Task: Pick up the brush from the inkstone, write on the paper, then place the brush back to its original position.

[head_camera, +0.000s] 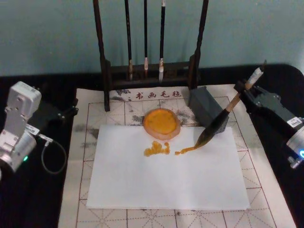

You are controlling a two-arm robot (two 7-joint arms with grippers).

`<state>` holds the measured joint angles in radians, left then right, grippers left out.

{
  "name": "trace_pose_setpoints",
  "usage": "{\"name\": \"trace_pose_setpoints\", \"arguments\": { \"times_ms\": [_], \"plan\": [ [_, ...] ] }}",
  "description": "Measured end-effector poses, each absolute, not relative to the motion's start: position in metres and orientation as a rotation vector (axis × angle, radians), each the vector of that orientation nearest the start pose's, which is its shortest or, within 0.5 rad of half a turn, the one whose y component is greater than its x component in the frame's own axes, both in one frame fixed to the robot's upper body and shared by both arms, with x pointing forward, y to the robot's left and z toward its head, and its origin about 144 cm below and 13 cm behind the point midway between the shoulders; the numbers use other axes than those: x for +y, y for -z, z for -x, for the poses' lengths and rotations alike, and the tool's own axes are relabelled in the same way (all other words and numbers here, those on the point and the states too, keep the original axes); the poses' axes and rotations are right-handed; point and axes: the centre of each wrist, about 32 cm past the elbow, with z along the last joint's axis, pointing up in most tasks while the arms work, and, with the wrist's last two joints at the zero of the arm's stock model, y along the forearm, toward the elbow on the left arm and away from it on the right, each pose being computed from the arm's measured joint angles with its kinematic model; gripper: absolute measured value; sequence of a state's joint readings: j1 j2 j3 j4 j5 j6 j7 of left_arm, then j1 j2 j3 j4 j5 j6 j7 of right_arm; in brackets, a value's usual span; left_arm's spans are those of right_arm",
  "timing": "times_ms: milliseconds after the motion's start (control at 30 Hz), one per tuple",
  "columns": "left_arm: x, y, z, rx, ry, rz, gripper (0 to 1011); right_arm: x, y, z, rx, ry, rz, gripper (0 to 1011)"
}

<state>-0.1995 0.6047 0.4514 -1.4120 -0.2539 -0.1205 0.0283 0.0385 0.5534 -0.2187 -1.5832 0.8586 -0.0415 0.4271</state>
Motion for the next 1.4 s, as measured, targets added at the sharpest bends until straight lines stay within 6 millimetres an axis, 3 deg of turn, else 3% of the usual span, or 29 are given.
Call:
{"name": "trace_pose_setpoints", "arguments": {
  "times_ms": [767, 1400],
  "plan": [
    [0.310, -1.140, -0.489, -0.285, -1.248, -0.304, 1001, -0.320, -1.178, -0.468, 0.187, 0.949, -0.287, 195],
    [0.310, -1.140, -0.489, -0.285, -1.248, -0.304, 1001, -0.289, -1.178, -0.508, 0.328, 0.986, -0.467, 195]
  ]
}}
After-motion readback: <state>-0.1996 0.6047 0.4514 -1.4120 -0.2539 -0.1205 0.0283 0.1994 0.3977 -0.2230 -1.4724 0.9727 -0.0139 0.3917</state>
